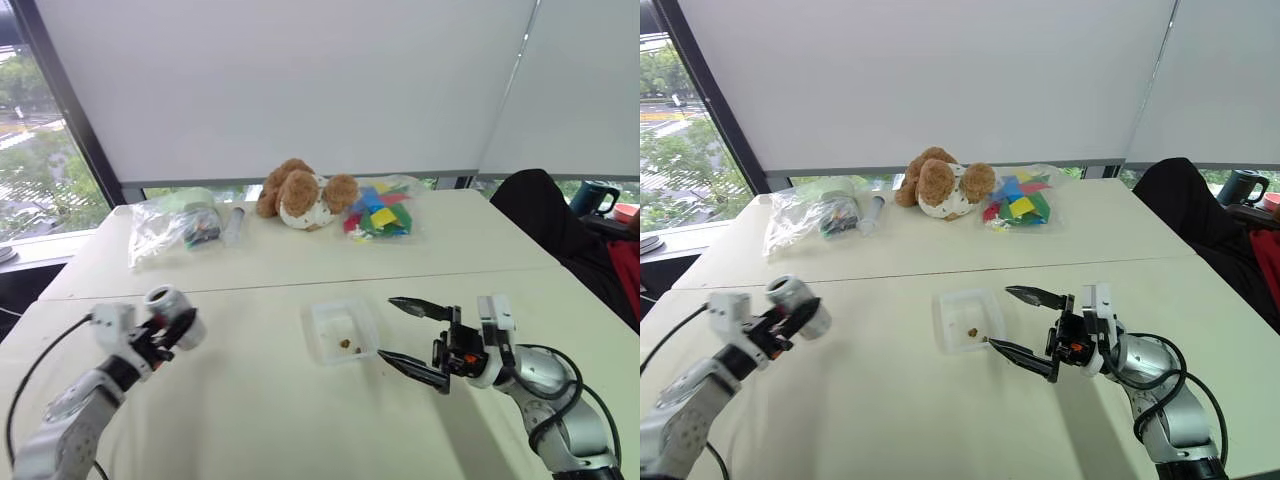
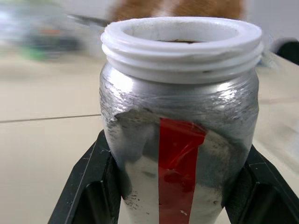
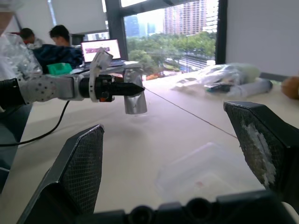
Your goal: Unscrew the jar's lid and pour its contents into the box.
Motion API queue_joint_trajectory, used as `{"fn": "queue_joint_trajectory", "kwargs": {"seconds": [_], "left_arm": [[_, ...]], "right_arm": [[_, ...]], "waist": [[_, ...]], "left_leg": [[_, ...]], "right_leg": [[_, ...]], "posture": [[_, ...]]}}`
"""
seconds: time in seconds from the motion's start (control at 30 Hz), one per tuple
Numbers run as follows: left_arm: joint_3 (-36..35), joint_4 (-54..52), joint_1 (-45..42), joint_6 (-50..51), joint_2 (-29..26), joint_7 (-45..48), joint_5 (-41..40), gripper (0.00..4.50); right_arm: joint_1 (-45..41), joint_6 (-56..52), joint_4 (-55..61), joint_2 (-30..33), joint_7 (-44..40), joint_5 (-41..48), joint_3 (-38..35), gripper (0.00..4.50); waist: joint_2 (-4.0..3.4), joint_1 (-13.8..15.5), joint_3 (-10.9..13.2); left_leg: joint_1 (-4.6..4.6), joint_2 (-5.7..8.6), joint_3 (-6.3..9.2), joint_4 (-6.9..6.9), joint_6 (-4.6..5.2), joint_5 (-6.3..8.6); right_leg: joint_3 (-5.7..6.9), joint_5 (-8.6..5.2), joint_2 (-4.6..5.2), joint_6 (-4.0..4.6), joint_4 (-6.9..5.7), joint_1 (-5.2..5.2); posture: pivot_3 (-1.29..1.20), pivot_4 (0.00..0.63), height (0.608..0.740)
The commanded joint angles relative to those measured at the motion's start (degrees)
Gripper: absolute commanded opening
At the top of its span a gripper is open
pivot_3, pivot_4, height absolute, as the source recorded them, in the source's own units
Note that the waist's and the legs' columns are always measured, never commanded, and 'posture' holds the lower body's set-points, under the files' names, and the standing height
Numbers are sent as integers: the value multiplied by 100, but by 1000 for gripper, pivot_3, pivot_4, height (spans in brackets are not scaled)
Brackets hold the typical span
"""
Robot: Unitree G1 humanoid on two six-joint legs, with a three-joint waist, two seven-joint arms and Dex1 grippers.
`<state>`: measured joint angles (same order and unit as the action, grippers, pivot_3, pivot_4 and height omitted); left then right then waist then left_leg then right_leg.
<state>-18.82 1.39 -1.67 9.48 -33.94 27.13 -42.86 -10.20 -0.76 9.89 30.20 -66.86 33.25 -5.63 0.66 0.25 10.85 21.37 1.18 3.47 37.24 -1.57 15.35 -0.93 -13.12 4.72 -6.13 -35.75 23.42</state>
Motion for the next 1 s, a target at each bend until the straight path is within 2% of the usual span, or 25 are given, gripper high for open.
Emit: {"fn": "queue_joint_trajectory", "kwargs": {"seconds": [0.03, 0.17, 0.4, 0.53, 0.57, 0.87, 1.0], "left_arm": [[-713, -31, 277, -517, 101, -391, 491, 2070], [-1022, 370, 686, -1176, 260, -642, 1255, 2070], [-1092, 1110, 503, -1735, 521, -625, 1626, 2070], [-1134, 1083, 506, -1752, 638, -475, 1526, 4106], [-1152, 1048, 527, -1736, 648, -463, 1517, 4425], [-1435, 519, 1205, -1231, 369, 84, 1264, 4425], [-1740, 734, 1606, -1095, -72, 687, 1157, 4425]], "right_arm": [[-77, 186, -33, -9, -175, 35, -2, 4476], [-121, 274, -180, -57, -324, 61, 33, 4476], [-202, 511, -429, -179, -516, 16, 81, 4476], [-191, 530, -397, -152, -554, 32, 40, 4500], [-179, 530, -383, -129, -565, 43, 19, 4500], [503, 174, 94, 539, -532, 335, -603, 4500], [1168, 94, 263, 923, -553, 461, -1228, 4500]], "waist": [[0, 25, -1], [1, 32, -2], [11, 44, -10], [10, 30, -11], [11, 29, -12], [12, 41, -13], [14, 40, -13]], "left_leg": [[0, 1, 0, 0, 0, 0], [0, 0, -6, -3, -1, 0], [0, 0, -5, -2, -2, 0], [-1, 0, -6, -5, -2, 0], [0, -1, -6, -5, -2, 0], [2, -5, -5, -8, -2, 1], [4, -11, -8, -10, -3, 1]], "right_leg": [[0, 0, 0, 2, 9, -4], [-2, 1, -2, 6, 29, -9], [1, 3, -2, 11, 33, -13], [0, 5, -2, 9, 33, -10], [0, 5, -2, 8, 33, -10], [0, 3, 1, 12, 41, -10], [0, 0, 1, 16, 50, -10]], "posture": [[0, 150, 740], [0, 150, 740], [0, 150, 740], [0, 150, 740], [0, 150, 740], [0, 150, 740], [0, 150, 740]]}}
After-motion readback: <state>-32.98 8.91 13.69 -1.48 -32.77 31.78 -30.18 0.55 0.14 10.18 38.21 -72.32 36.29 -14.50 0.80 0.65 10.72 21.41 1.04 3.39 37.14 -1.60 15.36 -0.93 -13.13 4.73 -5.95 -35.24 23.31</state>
